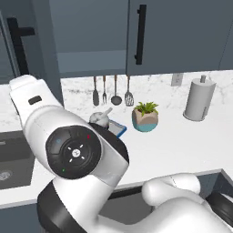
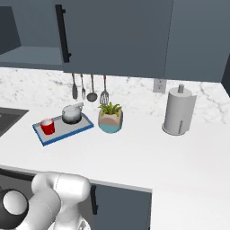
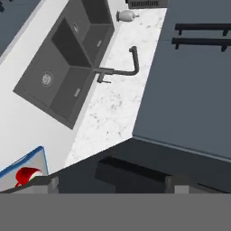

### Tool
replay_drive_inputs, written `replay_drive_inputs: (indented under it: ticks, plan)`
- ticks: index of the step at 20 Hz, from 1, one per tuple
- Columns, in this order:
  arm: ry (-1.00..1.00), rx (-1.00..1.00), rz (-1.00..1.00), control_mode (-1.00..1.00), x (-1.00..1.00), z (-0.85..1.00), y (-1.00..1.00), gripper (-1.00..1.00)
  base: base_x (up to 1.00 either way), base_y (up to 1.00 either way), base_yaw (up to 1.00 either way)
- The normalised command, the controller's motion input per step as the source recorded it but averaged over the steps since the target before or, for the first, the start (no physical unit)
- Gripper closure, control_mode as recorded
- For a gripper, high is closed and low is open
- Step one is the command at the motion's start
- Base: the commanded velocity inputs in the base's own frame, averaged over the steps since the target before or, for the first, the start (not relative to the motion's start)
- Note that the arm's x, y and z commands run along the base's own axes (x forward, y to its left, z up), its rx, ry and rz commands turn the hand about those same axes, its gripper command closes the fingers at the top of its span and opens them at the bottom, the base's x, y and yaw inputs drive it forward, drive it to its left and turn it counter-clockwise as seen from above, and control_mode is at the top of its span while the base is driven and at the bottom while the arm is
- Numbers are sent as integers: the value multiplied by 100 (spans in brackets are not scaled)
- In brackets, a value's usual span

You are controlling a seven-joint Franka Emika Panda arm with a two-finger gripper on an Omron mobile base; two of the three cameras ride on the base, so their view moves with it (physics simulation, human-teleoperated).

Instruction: Pick the kettle from the counter and place it on the tray. Then pick the mug from the cabinet and place it on the tray. Then close the cabinet doors.

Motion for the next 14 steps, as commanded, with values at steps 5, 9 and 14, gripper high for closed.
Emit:
replay_drive_inputs:
  ticks: [5, 9, 14]
  plan:
    - [7, 0, -24, -100, 31, -2, -86, -100, 0, 0, 0]
    - [4, 0, -26, -100, 41, -1, -78, -100, 0, 0, 0]
    - [3, 0, -24, -100, 51, 0, -71, -100, 0, 0, 0]
